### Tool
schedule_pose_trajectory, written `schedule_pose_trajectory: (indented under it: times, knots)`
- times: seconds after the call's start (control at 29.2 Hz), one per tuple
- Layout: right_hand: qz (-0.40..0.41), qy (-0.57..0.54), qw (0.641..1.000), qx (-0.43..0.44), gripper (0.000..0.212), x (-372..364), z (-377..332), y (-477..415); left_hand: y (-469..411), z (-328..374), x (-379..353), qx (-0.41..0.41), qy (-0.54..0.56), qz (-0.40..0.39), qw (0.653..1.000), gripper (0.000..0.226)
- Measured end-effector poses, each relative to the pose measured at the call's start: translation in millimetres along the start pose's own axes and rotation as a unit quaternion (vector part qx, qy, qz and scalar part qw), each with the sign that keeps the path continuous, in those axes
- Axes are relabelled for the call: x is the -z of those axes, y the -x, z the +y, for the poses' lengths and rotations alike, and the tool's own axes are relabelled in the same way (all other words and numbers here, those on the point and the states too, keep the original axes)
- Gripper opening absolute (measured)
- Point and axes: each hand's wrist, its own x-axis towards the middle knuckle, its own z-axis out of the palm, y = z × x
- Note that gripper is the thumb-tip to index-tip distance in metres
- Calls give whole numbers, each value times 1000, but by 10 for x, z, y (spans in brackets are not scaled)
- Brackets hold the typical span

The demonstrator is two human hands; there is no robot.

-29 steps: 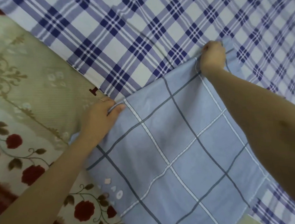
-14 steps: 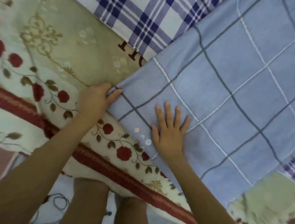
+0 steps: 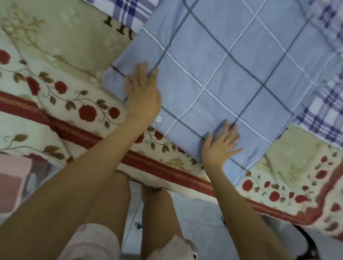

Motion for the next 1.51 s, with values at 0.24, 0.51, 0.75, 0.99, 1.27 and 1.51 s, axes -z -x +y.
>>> schedule_pose_trajectory:
  times: [0.24, 0.51, 0.75, 0.99, 1.27, 1.51]
  knots:
    - [-1, 69, 979, 194, 58, -159, 474, -245, 463, 75, -706, -235, -128, -90, 959, 69]
    - [-95, -122, 944, -291, 78, -159, 1389, 72, 571, 91, -726, -233, -142, -126, 954, 73]
    - [131, -162, 978, -18, 68, 272, 1396, -433, 573, 491, -588, -285, -174, -188, 924, 80]
    - [108, -238, 961, -86, 72, 782, 1370, -1692, -35, 1199, -581, -210, -164, -156, 951, 89]
    - [47, -293, 948, -113, 65, 1231, 1272, -2631, -493, 1685, -602, -199, -143, -156, 957, 87]
    - [75, -531, 827, -167, 26, 1608, 1130, -3385, -1041, 2116, -587, -212, -106, -134, 962, 71]
